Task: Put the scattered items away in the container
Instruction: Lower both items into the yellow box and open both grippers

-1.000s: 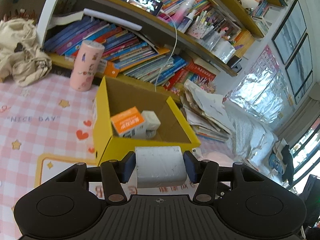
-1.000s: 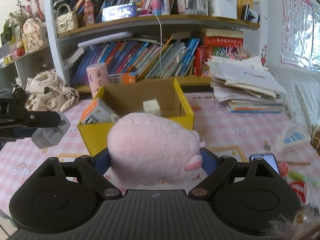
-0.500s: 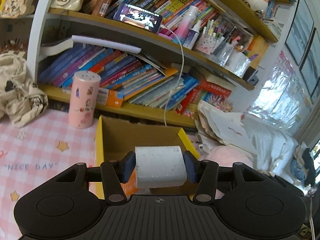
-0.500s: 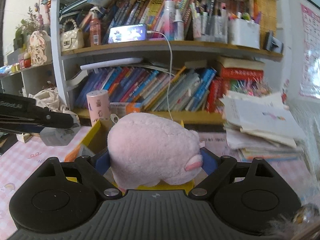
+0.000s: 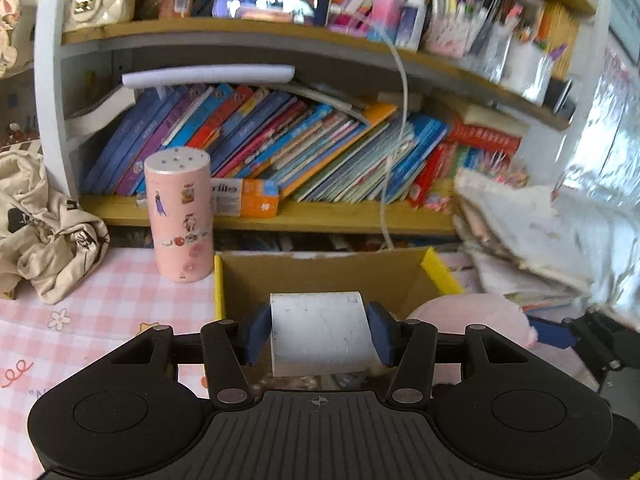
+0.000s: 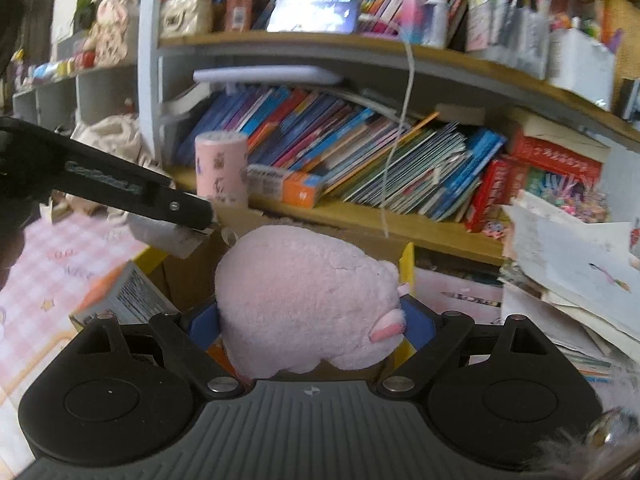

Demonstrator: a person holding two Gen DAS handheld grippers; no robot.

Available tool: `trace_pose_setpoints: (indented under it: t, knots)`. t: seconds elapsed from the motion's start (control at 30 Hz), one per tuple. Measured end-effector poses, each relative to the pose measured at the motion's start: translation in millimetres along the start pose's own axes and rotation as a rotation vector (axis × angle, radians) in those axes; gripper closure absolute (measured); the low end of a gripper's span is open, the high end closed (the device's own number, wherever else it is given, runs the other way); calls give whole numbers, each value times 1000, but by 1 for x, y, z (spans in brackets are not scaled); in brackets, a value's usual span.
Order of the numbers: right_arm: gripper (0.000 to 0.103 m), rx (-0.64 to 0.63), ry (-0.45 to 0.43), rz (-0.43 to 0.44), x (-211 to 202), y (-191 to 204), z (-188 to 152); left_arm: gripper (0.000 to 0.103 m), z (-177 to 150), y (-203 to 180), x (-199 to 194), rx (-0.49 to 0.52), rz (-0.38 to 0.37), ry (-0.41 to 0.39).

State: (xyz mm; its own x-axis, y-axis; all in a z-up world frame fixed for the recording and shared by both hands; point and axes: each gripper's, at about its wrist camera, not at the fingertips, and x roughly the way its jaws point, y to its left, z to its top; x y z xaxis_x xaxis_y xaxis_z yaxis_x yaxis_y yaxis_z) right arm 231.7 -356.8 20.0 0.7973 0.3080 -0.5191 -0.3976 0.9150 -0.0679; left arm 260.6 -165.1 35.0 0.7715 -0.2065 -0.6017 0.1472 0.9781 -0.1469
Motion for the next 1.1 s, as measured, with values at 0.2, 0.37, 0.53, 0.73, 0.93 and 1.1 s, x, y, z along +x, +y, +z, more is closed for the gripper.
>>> trace_pose_setpoints:
  t: [0.2, 0.37, 0.53, 0.73, 0.93, 1.1]
  knots:
    - [13, -34, 54, 59, 26, -1, -4, 52, -1, 3, 30, 29, 43, 62]
    - [13, -48, 122, 98, 45, 0, -9, 52, -5, 0, 54, 96, 58, 127]
    - [11, -63, 133, 113, 54, 0, -9, 52, -7, 1, 66, 100, 63, 153]
    - [10, -58, 152, 123, 60, -1, -11, 51, -8, 4, 70, 94, 84, 163]
    - [8, -19, 163, 126, 62, -5, -14, 50, -10, 3, 68, 81, 73, 159]
    - [6, -4, 171, 131, 60, -6, -15, 35, -10, -3, 58, 96, 80, 123]
